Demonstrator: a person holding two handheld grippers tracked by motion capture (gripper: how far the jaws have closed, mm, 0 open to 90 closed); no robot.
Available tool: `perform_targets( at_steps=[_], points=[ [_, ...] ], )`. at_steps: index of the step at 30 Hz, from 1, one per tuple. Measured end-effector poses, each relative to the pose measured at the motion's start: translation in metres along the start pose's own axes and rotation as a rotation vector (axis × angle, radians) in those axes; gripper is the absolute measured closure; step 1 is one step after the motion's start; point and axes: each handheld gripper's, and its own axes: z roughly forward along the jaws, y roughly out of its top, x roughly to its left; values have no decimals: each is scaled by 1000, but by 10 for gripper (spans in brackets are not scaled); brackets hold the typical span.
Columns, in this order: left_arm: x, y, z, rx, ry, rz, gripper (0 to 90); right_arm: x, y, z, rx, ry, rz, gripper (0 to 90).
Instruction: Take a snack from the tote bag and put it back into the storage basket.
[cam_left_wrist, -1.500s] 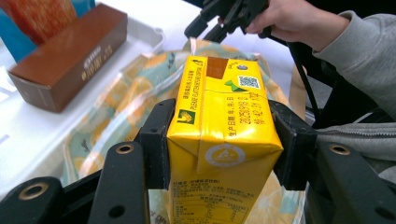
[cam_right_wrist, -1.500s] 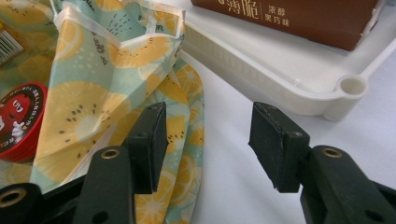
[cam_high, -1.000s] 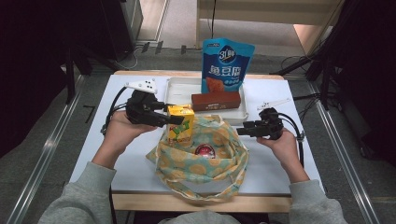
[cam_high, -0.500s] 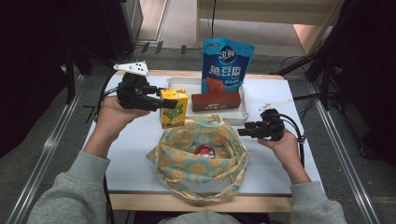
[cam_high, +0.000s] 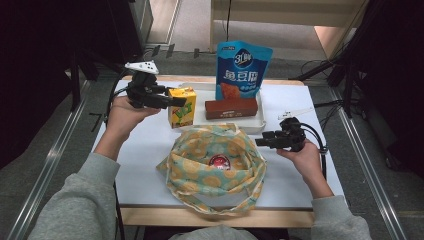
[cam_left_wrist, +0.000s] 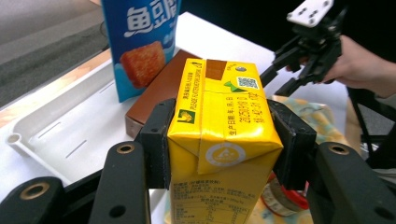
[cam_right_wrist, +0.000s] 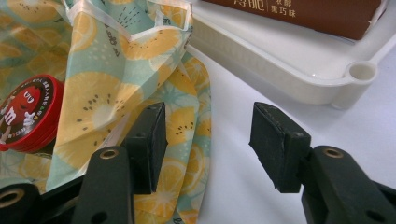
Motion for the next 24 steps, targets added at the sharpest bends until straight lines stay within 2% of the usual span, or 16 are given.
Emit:
perform_targets(
  at_steps=[14,17,24],
  points=[
    [27,-7,30,24,33,-22,497,-1,0,1,-1,6,0,471],
    [37,-10,42,37,43,-37,498,-1,0,1,-1,8,3,470],
    [50,-13,57,42,55,-35,497,-1,-1,1,-2,9,3,470]
  ],
)
